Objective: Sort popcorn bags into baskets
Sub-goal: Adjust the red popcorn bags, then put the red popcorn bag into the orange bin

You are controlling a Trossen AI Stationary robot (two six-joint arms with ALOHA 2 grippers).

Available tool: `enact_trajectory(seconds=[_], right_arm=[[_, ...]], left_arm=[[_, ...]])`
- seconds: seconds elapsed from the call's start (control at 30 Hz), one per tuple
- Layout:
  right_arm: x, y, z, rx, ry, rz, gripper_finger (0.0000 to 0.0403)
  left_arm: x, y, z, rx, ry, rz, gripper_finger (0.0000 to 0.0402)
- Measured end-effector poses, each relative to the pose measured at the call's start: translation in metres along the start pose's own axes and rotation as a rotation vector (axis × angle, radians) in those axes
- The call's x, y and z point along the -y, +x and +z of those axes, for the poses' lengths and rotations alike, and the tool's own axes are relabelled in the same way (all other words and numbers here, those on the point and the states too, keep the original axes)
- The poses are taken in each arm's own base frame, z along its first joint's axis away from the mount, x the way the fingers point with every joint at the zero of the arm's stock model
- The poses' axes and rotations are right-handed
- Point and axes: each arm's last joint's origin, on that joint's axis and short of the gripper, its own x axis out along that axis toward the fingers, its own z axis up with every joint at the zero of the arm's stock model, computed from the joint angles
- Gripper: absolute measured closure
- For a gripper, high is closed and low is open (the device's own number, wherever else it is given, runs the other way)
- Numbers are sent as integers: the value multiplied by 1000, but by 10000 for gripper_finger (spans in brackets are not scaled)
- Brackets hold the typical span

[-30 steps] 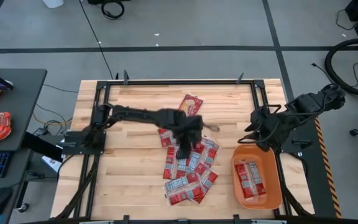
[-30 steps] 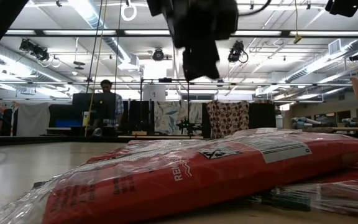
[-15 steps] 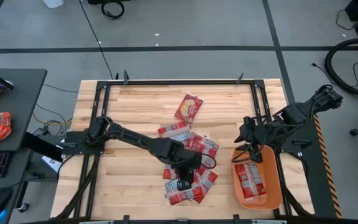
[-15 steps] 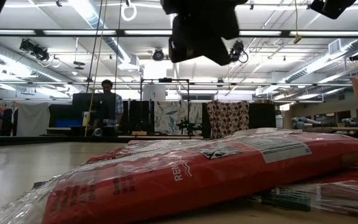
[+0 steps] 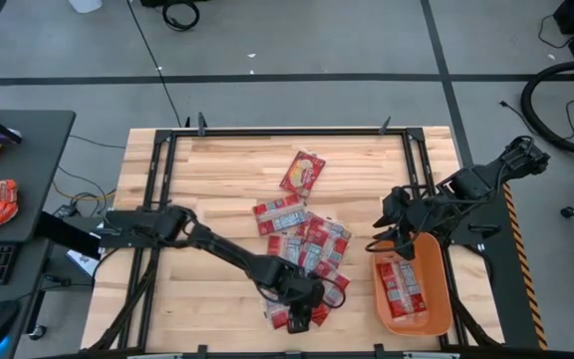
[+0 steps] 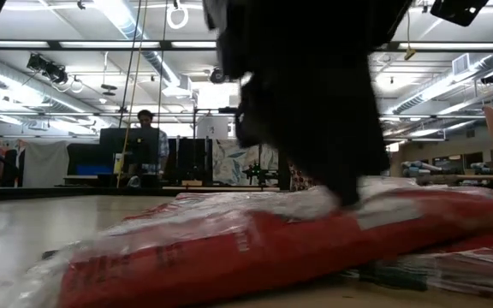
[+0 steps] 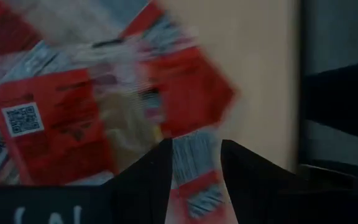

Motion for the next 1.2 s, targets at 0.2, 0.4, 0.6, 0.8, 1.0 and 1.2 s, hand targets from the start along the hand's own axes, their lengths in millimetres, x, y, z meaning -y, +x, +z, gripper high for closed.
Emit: enact_trajectory(seconds=[0.2, 0.4, 0.6, 0.8, 1.0, 1.2], right_arm=[[-1, 0, 1, 18, 30, 10, 243], [-3, 0, 3, 38, 35, 23, 243], [-2, 0, 3, 39, 35, 21, 243], [-1, -1, 4, 75, 43, -22, 243], [-3, 1, 3, 57, 49, -13, 243], [3, 2, -4, -53, 63, -10, 243]], left_arm=[[-15, 2, -7, 8, -41, 279, 260], [-55, -7, -3, -46, -81, 507, 260], [-47, -40, 6, -30, -113, 410, 260], [-13, -60, -4, 62, -163, 412, 260], [-8, -57, -1, 44, -182, 278, 260], [-43, -62, 30, 136, -214, 244, 260]])
